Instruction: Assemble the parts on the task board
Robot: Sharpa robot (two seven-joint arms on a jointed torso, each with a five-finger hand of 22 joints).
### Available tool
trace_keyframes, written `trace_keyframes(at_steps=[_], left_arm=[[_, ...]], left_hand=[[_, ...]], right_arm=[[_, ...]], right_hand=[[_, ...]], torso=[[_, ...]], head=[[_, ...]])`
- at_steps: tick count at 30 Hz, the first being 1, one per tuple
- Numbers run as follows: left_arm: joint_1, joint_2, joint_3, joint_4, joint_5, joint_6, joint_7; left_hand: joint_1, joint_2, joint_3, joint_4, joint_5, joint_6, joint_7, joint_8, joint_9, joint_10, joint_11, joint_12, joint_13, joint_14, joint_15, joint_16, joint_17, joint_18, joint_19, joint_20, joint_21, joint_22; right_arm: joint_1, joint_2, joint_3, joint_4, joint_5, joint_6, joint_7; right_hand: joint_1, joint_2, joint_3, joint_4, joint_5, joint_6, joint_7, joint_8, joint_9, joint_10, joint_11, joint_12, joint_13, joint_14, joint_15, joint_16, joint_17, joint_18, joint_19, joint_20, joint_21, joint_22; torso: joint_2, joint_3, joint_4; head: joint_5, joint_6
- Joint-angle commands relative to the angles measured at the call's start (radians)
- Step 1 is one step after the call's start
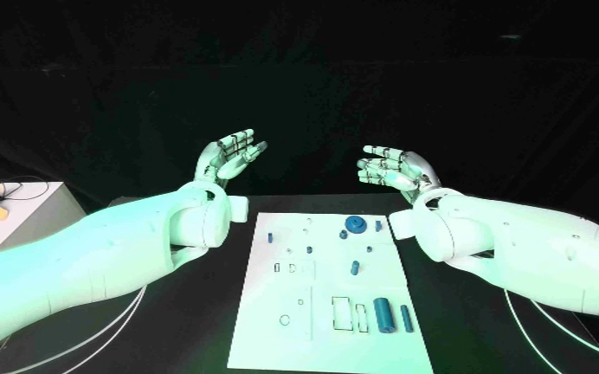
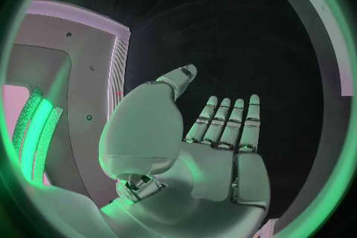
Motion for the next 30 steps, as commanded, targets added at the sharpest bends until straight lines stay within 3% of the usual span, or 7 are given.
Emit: trace_keyframes(at_steps=[1, 4, 7, 11, 17, 22, 30], left_arm=[[0.004, 0.005, -0.001, -0.007, -0.028, 0.088, 0.030], [0.004, 0.005, -0.001, -0.007, -0.028, 0.088, 0.030], [-0.003, -0.014, -0.001, 0.018, -0.026, 0.115, 0.029], [-0.003, -0.032, -0.001, 0.044, -0.028, 0.131, 0.024], [-0.003, -0.072, -0.001, 0.095, -0.050, 0.163, 0.004], [-0.003, -0.111, -0.001, 0.154, -0.063, 0.209, -0.020], [-0.002, -0.166, -0.001, 0.242, -0.067, 0.256, -0.040]], left_hand=[[0.052, -0.005, 0.020, 0.001, 0.013, 0.028, 0.077, 0.009, 0.006, 0.025, 0.008, 0.008, 0.002, 0.024, 0.008, 0.007, 0.004, 0.025, 0.023, 0.010, 0.007, 0.004], [0.053, -0.004, 0.020, 0.001, 0.013, 0.031, 0.080, 0.009, 0.006, 0.028, 0.011, 0.008, 0.003, 0.035, 0.008, 0.009, 0.005, 0.025, 0.022, 0.011, 0.007, 0.004], [0.057, -0.002, 0.018, 0.002, 0.012, 0.043, 0.088, 0.012, 0.006, 0.045, 0.021, 0.010, 0.004, 0.074, 0.001, 0.017, 0.010, 0.030, 0.051, 0.012, 0.015, 0.009], [0.063, 0.001, 0.024, 0.005, 0.012, 0.139, 0.101, 0.037, 0.020, 0.221, 0.039, 0.031, 0.016, 0.306, -0.016, 0.070, 0.045, 0.050, 0.211, 0.012, 0.065, 0.032], [0.057, -0.005, 0.052, 0.011, 0.011, 0.310, 0.088, 0.088, 0.044, 0.414, 0.002, 0.069, 0.022, 0.458, -0.064, 0.145, 0.087, 0.084, 0.332, -0.003, 0.148, 0.063], [0.055, -0.017, 0.085, 0.010, 0.010, 0.372, 0.063, 0.123, 0.052, 0.500, -0.028, 0.076, 0.021, 0.542, -0.098, 0.199, 0.141, 0.083, 0.408, -0.043, 0.228, 0.102], [0.043, -0.038, 0.107, 0.002, 0.009, 0.416, 0.041, 0.155, 0.071, 0.614, -0.061, 0.056, 0.026, 0.658, -0.152, 0.389, 0.317, 0.076, 0.476, -0.110, 0.448, 0.238]], right_arm=[[0.014, 0.003, -0.010, -0.013, -0.101, 0.149, -0.076], [0.026, 0.005, -0.019, -0.021, -0.115, 0.170, -0.088], [0.032, -0.025, -0.019, -0.035, -0.299, 0.138, -0.065], [0.041, -0.033, -0.019, -0.041, -0.422, 0.121, -0.067], [0.054, -0.047, -0.018, -0.039, -0.644, 0.102, -0.098], [0.060, -0.056, -0.018, -0.030, -0.829, 0.102, -0.153], [0.063, -0.058, -0.017, -0.020, -1.137, 0.153, -0.268]], right_hand=[[0.060, -0.005, 0.021, -0.008, 0.010, 0.048, 0.120, 0.012, 0.009, 0.061, 0.005, 0.008, 0.005, 0.055, 0.001, 0.012, 0.004, 0.031, 0.068, 0.011, 0.012, 0.006], [0.072, -0.008, 0.020, -0.016, 0.004, 0.078, 0.116, 0.018, 0.011, 0.099, 0.000, 0.010, 0.006, 0.080, -0.006, 0.017, 0.002, 0.038, 0.094, 0.010, 0.017, 0.007], [0.089, -0.014, 0.018, -0.029, -0.015, 0.140, 0.108, 0.030, 0.017, 0.151, -0.010, 0.013, 0.008, 0.121, -0.019, 0.028, 0.000, 0.049, 0.140, 0.007, 0.034, 0.010], [0.108, -0.024, 0.015, -0.040, -0.027, 0.249, 0.092, 0.053, 0.035, 0.209, -0.028, 0.019, 0.008, 0.177, -0.039, 0.049, 0.002, 0.053, 0.198, -0.009, 0.059, 0.015], [0.136, -0.039, 0.012, -0.053, -0.031, 0.342, 0.060, 0.082, 0.037, 0.312, -0.064, 0.027, 0.008, 0.299, -0.085, 0.100, 0.022, 0.053, 0.309, -0.058, 0.118, 0.033], [0.153, -0.042, -0.025, -0.059, -0.031, 0.399, 0.031, 0.100, 0.035, 0.399, -0.103, 0.029, 0.007, 0.465, -0.145, 0.181, 0.077, 0.049, 0.435, -0.132, 0.245, 0.100], [0.156, -0.063, -0.036, -0.042, -0.026, 0.455, -0.001, 0.099, 0.022, 0.484, -0.141, 0.011, 0.009, 0.651, -0.195, 0.366, 0.227, 0.047, 0.526, -0.193, 0.454, 0.235]], torso=[[0.000, -0.0001, 0.0000], [0.000, -0.0001, 0.0000], [0.015, -0.0012, 0.0087], [0.024, 0.0009, 0.0133], [0.039, 0.0029, 0.0147], [0.055, 0.0020, 0.0149], [0.078, 0.0009, 0.0214]], head=[[0.000, 0.000], [0.000, 0.000], [-0.012, -0.021], [-0.015, -0.025], [-0.024, -0.025], [-0.032, -0.022], [-0.054, -0.009]])
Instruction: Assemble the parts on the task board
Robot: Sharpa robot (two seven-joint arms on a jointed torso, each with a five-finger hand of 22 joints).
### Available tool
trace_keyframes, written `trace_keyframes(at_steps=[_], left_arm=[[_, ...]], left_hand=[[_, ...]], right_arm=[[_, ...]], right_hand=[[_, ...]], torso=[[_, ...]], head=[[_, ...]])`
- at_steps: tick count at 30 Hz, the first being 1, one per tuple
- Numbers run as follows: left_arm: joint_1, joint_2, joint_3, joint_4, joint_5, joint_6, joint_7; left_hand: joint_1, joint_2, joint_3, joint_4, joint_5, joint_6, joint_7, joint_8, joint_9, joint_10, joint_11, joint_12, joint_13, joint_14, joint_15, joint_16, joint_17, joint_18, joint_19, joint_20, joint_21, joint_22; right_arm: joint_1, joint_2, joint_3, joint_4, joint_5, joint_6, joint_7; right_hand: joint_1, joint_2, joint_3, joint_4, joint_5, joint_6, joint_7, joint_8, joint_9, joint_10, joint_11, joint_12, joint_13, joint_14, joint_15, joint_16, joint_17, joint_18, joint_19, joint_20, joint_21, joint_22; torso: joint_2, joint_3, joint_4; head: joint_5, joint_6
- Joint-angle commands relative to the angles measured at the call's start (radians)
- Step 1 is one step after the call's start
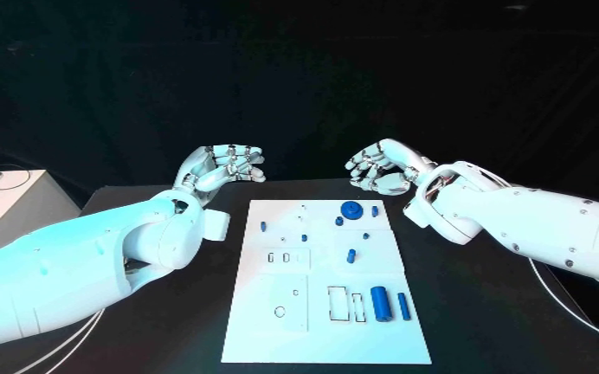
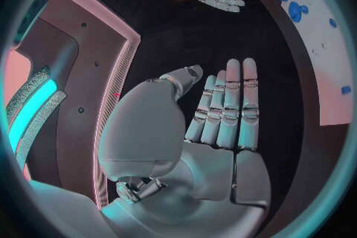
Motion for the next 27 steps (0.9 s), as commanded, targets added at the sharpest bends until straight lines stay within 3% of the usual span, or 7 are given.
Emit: trace_keyframes(at_steps=[1, 6, 8, 11, 12, 18, 27], left_arm=[[0.001, -0.017, 0.001, 0.031, -0.016, 0.070, -0.019], [0.002, -0.047, 0.001, 0.072, -0.016, 0.086, -0.027], [0.002, -0.059, 0.001, 0.089, -0.015, 0.095, -0.028], [0.002, -0.072, 0.001, 0.107, -0.015, 0.103, -0.031], [0.002, -0.076, 0.001, 0.113, -0.015, 0.105, -0.032], [0.003, -0.090, 0.002, 0.133, -0.015, 0.117, -0.039], [0.003, -0.095, 0.002, 0.145, -0.018, 0.130, -0.049]], left_hand=[[-0.007, -0.012, 0.010, -0.004, -0.003, 0.009, -0.005, 0.011, 0.006, 0.021, -0.009, -0.019, 0.002, -0.002, -0.009, 0.111, 0.096, 0.003, -0.016, -0.017, 0.108, 0.076], [-0.016, -0.019, 0.029, -0.003, -0.003, 0.001, -0.009, 0.018, 0.015, 0.032, -0.007, -0.038, 0.004, -0.037, -0.015, 0.284, 0.228, 0.004, -0.071, -0.023, 0.276, 0.198], [-0.016, -0.022, 0.038, -0.004, -0.003, -0.004, -0.005, 0.019, 0.018, 0.030, -0.009, -0.039, 0.005, -0.042, -0.017, 0.335, 0.260, 0.008, -0.089, -0.023, 0.329, 0.237], [-0.017, -0.022, 0.042, -0.004, -0.003, -0.007, -0.004, 0.020, 0.019, 0.029, -0.009, -0.040, 0.005, -0.048, -0.017, 0.352, 0.270, 0.009, -0.097, -0.023, 0.352, 0.253], [-0.017, -0.024, 0.044, -0.004, -0.003, -0.008, -0.005, 0.021, 0.020, 0.027, -0.009, -0.040, 0.005, -0.053, -0.017, 0.360, 0.274, 0.010, -0.100, -0.023, 0.367, 0.263], [-0.021, -0.027, 0.053, -0.003, -0.003, -0.013, -0.005, 0.025, 0.025, 0.026, -0.010, -0.039, 0.006, -0.063, -0.018, 0.398, 0.293, 0.012, -0.091, -0.023, 0.436, 0.305], [-0.024, -0.030, 0.063, -0.001, -0.004, -0.014, -0.009, 0.032, 0.032, 0.034, -0.014, -0.038, 0.008, -0.060, -0.022, 0.441, 0.312, 0.013, -0.078, -0.026, 0.504, 0.344]], right_arm=[[0.000, 0.003, 0.000, 0.002, -0.285, 0.052, -0.105], [-0.004, 0.011, 0.000, -0.003, -0.404, 0.072, -0.163], [-0.007, 0.015, 0.000, -0.006, -0.439, 0.078, -0.182], [-0.011, 0.021, 0.000, -0.011, -0.472, 0.086, -0.202], [-0.012, 0.023, 0.000, -0.013, -0.481, 0.089, -0.209], [-0.019, 0.033, 0.000, -0.023, -0.516, 0.093, -0.251], [-0.028, 0.043, 0.000, -0.028, -0.556, 0.108, -0.300]], right_hand=[[0.015, -0.020, -0.007, 0.014, 0.000, 0.068, -0.031, 0.007, -0.011, 0.093, -0.040, -0.012, 0.002, 0.170, -0.052, 0.184, 0.144, 0.015, 0.095, -0.062, 0.198, 0.126], [-0.001, -0.057, 0.036, 0.060, -0.017, 0.080, -0.038, 0.000, -0.012, 0.106, -0.047, -0.012, 0.003, 0.163, -0.057, 0.465, 0.322, 0.001, 0.133, -0.064, 0.410, 0.331], [-0.006, -0.067, 0.047, 0.082, -0.048, 0.079, -0.041, -0.002, -0.009, 0.106, -0.048, -0.012, 0.003, 0.195, -0.056, 0.728, 0.572, -0.035, 0.207, -0.063, 0.630, 0.593], [-0.004, -0.077, 0.055, 0.096, -0.051, 0.075, -0.038, -0.003, -0.006, 0.099, -0.046, -0.012, 0.003, 0.184, -0.053, 0.825, 0.657, -0.046, 0.222, -0.060, 0.710, 0.689], [-0.002, -0.081, 0.059, 0.104, -0.050, 0.074, -0.038, -0.004, -0.003, 0.098, -0.044, -0.012, 0.003, 0.190, -0.051, 0.898, 0.727, -0.058, 0.242, -0.059, 0.779, 0.774], [0.001, -0.088, 0.065, 0.122, -0.047, 0.070, -0.035, -0.004, 0.004, 0.094, -0.042, -0.011, 0.003, 0.196, -0.049, 1.020, 0.844, -0.083, 0.286, -0.054, 0.917, 0.948], [-0.002, -0.095, 0.063, 0.130, -0.048, 0.068, -0.037, -0.003, 0.008, 0.094, -0.043, -0.012, 0.003, 0.194, -0.052, 1.047, 0.862, -0.094, 0.307, -0.050, 0.971, 1.017]], torso=[[0.019, -0.0001, 0.0054], [0.037, 0.0023, 0.0116], [0.043, 0.0031, 0.0136], [0.053, 0.0036, 0.0170], [0.054, 0.0036, 0.0180], [0.069, 0.0035, 0.0254], [0.088, 0.0041, 0.0307]], head=[[-0.009, 0.005], [-0.023, 0.000], [-0.030, -0.002], [-0.037, 0.000], [-0.038, -0.001], [-0.047, -0.004], [-0.052, -0.004]])
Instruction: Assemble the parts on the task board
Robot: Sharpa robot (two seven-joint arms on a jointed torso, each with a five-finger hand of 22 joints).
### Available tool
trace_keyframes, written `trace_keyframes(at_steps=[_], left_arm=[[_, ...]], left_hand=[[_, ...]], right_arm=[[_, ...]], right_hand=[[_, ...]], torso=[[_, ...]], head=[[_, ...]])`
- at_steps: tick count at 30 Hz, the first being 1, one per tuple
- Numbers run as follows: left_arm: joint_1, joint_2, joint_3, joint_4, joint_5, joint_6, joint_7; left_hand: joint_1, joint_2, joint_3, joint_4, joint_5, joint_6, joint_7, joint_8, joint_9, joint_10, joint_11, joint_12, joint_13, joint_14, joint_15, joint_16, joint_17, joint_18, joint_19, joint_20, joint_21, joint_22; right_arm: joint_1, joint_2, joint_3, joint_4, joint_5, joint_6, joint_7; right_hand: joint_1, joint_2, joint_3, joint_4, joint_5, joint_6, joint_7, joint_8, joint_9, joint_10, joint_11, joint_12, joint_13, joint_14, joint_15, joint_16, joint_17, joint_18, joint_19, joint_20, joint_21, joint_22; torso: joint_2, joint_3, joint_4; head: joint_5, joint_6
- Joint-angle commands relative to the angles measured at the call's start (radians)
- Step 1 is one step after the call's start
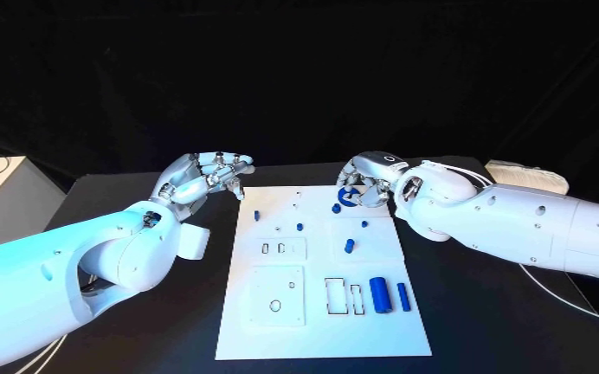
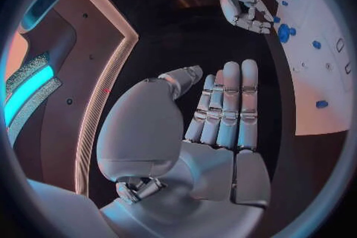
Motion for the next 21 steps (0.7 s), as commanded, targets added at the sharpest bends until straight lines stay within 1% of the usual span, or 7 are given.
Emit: trace_keyframes(at_steps=[1, 4, 8, 13, 18, 21], left_arm=[[0.002, 0.000, 0.001, 0.005, -0.007, 0.035, -0.006], [0.002, 0.000, 0.001, 0.005, -0.008, 0.037, -0.008], [0.002, 0.000, 0.001, 0.005, -0.009, 0.041, -0.011], [0.002, -0.001, 0.001, 0.005, -0.010, 0.043, -0.014], [0.002, -0.001, 0.001, 0.005, -0.011, 0.044, -0.017], [0.002, -0.001, 0.001, 0.005, -0.011, 0.044, -0.019]], left_hand=[[-0.003, -0.009, 0.008, -0.001, -0.004, -0.005, -0.004, 0.005, 0.001, 0.001, -0.002, -0.002, 0.001, -0.003, -0.006, 0.005, 0.002, 0.014, 0.006, 0.000, 0.006, 0.003], [-0.003, -0.010, 0.008, -0.001, -0.004, -0.005, -0.004, 0.005, 0.001, 0.000, -0.002, -0.003, 0.001, -0.003, -0.006, 0.006, 0.003, 0.014, 0.006, 0.000, 0.009, 0.004], [-0.003, -0.010, 0.009, -0.001, -0.004, -0.006, -0.004, 0.004, 0.002, 0.000, -0.002, -0.003, 0.000, -0.004, -0.006, 0.007, 0.003, 0.014, 0.007, 0.000, 0.012, 0.006], [-0.004, -0.011, 0.009, -0.001, -0.004, -0.007, -0.004, 0.004, 0.002, -0.001, -0.002, -0.004, 0.000, -0.005, -0.006, 0.008, 0.003, 0.014, 0.007, 0.000, 0.015, 0.008], [-0.005, -0.013, 0.010, 0.000, -0.003, -0.011, -0.002, 0.003, 0.002, -0.005, 0.000, -0.005, 0.000, -0.009, -0.005, 0.009, 0.004, 0.014, 0.007, 0.000, 0.022, 0.011], [-0.005, -0.013, 0.010, 0.000, -0.003, -0.011, -0.002, 0.003, 0.002, -0.005, 0.000, -0.005, 0.000, -0.009, -0.005, 0.009, 0.004, 0.014, 0.007, 0.000, 0.022, 0.011]], right_arm=[[-0.005, 0.004, 0.000, -0.001, -0.063, 0.032, -0.052], [-0.009, 0.009, 0.000, -0.005, -0.071, 0.037, -0.061], [-0.012, 0.014, 0.000, -0.008, -0.079, 0.041, -0.067], [-0.015, 0.022, 0.000, -0.015, -0.092, 0.042, -0.077], [-0.017, 0.029, 0.000, -0.020, -0.102, 0.043, -0.086], [-0.018, 0.034, 0.000, -0.022, -0.105, 0.046, -0.089]], right_hand=[[0.000, -0.013, 0.000, 0.009, 0.001, -0.003, 0.002, -0.005, 0.002, -0.005, 0.003, -0.004, 0.001, 0.045, 0.001, 0.008, 0.001, -0.015, 0.007, 0.001, 0.008, 0.010], [-0.007, -0.019, -0.006, 0.015, 0.002, -0.004, 0.003, -0.005, 0.004, -0.016, 0.005, -0.006, -0.001, 0.042, 0.003, 0.010, -0.004, -0.013, 0.003, 0.002, 0.004, 0.005], [-0.012, -0.024, -0.012, 0.019, 0.001, -0.005, 0.003, -0.005, 0.004, -0.022, 0.006, -0.005, 0.000, 0.039, 0.005, 0.011, -0.006, -0.013, 0.000, 0.004, 0.003, 0.003], [-0.014, -0.026, -0.016, 0.022, 0.001, -0.007, 0.003, -0.006, 0.005, -0.026, 0.007, -0.005, -0.001, 0.038, 0.006, 0.014, -0.005, -0.012, -0.002, 0.004, 0.003, 0.002], [-0.017, -0.027, -0.022, 0.025, -0.001, -0.008, 0.004, -0.006, 0.005, -0.034, 0.008, -0.006, -0.001, 0.037, 0.006, 0.017, -0.004, -0.012, -0.004, 0.006, 0.002, 0.002], [-0.018, -0.027, -0.026, 0.027, -0.001, -0.007, 0.004, -0.006, 0.006, -0.041, 0.009, -0.006, -0.001, 0.035, 0.005, 0.018, -0.005, -0.012, -0.005, 0.008, 0.001, 0.001]], torso=[[0.013, 0.0004, 0.0036], [0.017, 0.0006, 0.0040], [0.020, 0.0000, 0.0058], [0.023, 0.0011, 0.0076], [0.025, 0.0007, 0.0091], [0.027, 0.0008, 0.0088]], head=[[-0.002, 0.001], [-0.001, -0.002], [-0.004, -0.003], [-0.004, -0.004], [-0.004, -0.008], [-0.004, -0.007]])
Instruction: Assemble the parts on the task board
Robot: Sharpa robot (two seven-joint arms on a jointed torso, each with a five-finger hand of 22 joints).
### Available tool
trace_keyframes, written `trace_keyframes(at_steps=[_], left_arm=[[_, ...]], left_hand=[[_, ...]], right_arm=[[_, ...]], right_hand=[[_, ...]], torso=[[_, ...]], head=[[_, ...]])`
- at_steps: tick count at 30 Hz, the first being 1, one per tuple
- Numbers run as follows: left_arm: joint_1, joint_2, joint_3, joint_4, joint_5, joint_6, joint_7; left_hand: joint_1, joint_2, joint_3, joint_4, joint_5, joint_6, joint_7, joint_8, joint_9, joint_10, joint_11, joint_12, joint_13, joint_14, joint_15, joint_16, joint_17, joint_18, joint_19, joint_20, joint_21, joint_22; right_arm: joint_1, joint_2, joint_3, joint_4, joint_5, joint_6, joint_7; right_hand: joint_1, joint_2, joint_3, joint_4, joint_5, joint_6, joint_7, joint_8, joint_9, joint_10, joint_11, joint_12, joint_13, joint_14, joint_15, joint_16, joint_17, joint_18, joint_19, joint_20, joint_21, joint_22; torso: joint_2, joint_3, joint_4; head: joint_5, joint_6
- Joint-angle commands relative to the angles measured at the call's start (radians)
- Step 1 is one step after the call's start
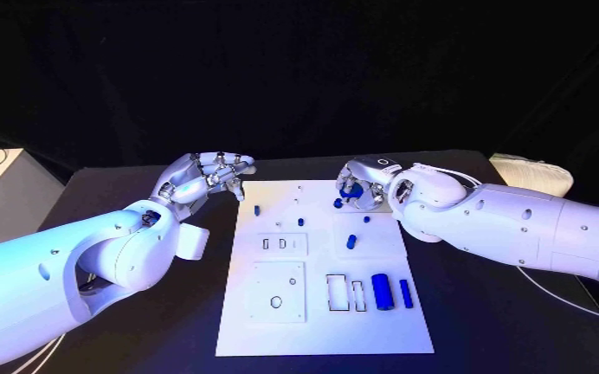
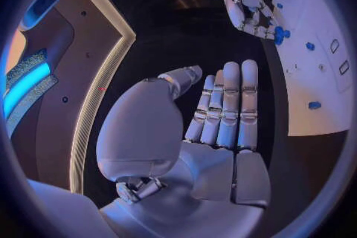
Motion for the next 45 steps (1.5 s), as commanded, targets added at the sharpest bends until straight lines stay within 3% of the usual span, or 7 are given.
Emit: trace_keyframes(at_steps=[1, 34, 45], left_arm=[[0.002, 0.000, 0.001, 0.003, -0.006, 0.022, -0.002], [0.003, -0.002, 0.001, 0.007, 0.003, 0.021, -0.021], [0.003, -0.001, 0.001, 0.006, 0.004, 0.023, -0.025]], left_hand=[[-0.002, -0.009, 0.005, 0.000, -0.003, -0.009, 0.002, 0.003, 0.001, -0.006, 0.000, -0.006, 0.000, -0.008, -0.002, 0.006, 0.001, 0.014, 0.007, 0.001, 0.008, 0.002], [-0.003, -0.006, 0.010, 0.003, -0.003, -0.015, 0.006, 0.001, 0.001, -0.013, 0.003, -0.007, -0.002, -0.014, 0.001, 0.006, 0.000, 0.014, 0.003, 0.002, 0.018, 0.008], [-0.001, -0.002, 0.014, 0.003, -0.003, -0.015, 0.006, 0.002, 0.002, -0.014, 0.003, -0.006, -0.002, -0.014, 0.001, 0.008, 0.000, 0.014, 0.002, 0.003, 0.021, 0.010]], right_arm=[[-0.003, 0.007, 0.000, -0.003, -0.034, 0.023, -0.019], [-0.018, 0.035, 0.000, -0.024, -0.036, 0.035, -0.023], [-0.022, 0.045, 0.000, -0.031, -0.034, 0.034, -0.024]], right_hand=[[0.001, -0.008, -0.007, 0.002, -0.001, -0.004, 0.001, -0.005, 0.002, -0.011, -0.001, -0.006, -0.001, 0.032, 0.002, 0.005, 0.000, -0.012, -0.001, 0.005, -0.003, -0.001], [0.013, 0.014, -0.005, 0.012, 0.024, 0.020, -0.002, 0.009, 0.012, 0.010, -0.006, 0.005, 0.008, 0.025, -0.001, 0.012, -0.010, -0.011, -0.003, 0.005, 0.004, 0.010], [0.021, 0.026, 0.008, 0.016, 0.035, 0.046, -0.014, 0.026, 0.024, 0.042, -0.017, 0.010, 0.015, 0.025, -0.009, 0.020, -0.009, -0.015, 0.003, 0.000, 0.020, 0.033]], torso=[[0.003, 0.0007, 0.0005], [0.015, 0.0022, 0.0019], [0.020, 0.0025, 0.0021]], head=[[0.001, -0.001], [0.009, -0.013], [0.009, -0.013]])
